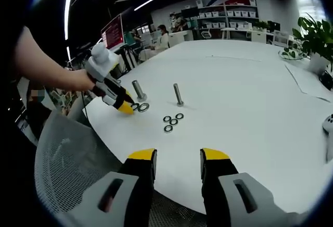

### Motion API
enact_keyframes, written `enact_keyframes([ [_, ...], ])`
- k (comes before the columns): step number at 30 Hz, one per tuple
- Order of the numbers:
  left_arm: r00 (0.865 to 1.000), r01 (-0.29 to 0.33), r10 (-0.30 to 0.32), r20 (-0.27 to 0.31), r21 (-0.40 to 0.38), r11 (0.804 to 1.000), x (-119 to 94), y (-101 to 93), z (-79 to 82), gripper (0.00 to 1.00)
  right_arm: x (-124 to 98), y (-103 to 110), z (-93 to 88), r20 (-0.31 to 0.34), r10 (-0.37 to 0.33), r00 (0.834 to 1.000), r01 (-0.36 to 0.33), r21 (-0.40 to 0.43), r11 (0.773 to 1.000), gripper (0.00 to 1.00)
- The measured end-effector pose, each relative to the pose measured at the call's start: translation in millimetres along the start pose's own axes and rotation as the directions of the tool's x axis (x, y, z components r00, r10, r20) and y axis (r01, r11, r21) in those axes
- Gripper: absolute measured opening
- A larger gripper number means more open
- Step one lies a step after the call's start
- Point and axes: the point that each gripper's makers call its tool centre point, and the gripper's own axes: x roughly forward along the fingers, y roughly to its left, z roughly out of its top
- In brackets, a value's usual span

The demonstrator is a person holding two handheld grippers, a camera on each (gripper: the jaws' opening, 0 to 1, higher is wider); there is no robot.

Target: Place the washer onto the threaded stud by aligning its center hole with the stud, sliding it down to the base, and recovering from edge contact or off-axis alignment until the washer reaches the visible bottom stop.

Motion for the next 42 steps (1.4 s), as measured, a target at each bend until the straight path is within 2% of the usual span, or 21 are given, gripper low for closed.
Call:
enact_keyframes([
  [5,1.000,0.004,-0.004,-0.011,0.016,1.000,0.2,2.4,1.0,0.24,-0.3,-0.6,0.0,0.002,-0.003,1.000,0.003,0.004,1.000,0.36],
  [8,0.999,0.018,-0.017,-0.032,0.055,0.998,-0.3,0.6,-0.2,0.21,-0.3,-1.1,0.1,0.002,-0.005,1.000,0.005,0.003,1.000,0.36],
  [15,0.998,0.025,-0.021,-0.056,0.074,0.997,-1.0,1.7,-4.1,0.21,-0.5,-1.9,-0.1,0.001,-0.009,1.000,0.009,0.007,1.000,0.36],
  [21,0.991,0.048,-0.033,-0.132,0.113,0.992,-6.2,4.4,-18.1,0.21,-0.4,-1.7,0.2,0.003,-0.007,1.000,0.007,0.007,1.000,0.36],
  [24,0.989,0.050,-0.033,-0.148,0.112,0.992,-6.7,3.6,-18.1,0.21,-0.5,-2.1,0.3,0.004,-0.008,1.000,0.008,0.009,1.000,0.36],
  [26,0.982,0.057,-0.029,-0.189,0.141,0.988,-5.9,3.9,-17.6,0.21,-0.5,-2.1,0.3,0.004,-0.008,1.000,0.008,0.008,1.000,0.36],
  [31,0.970,0.067,-0.030,-0.243,0.146,0.987,-5.2,3.4,-16.7,0.22,-0.2,-2.4,0.3,0.004,-0.008,1.000,0.008,0.008,1.000,0.36],
  [35,0.966,0.080,-0.033,-0.258,0.174,0.982,-6.6,2.7,-16.9,0.22,-0.4,-2.5,0.6,0.006,-0.010,1.000,0.010,0.011,1.000,0.36],
  [42,0.965,0.082,-0.036,-0.258,0.168,0.982,-6.5,3.6,-17.3,0.22,-0.9,-3.2,1.6,0.013,-0.011,1.000,0.011,0.016,1.000,0.36],
])
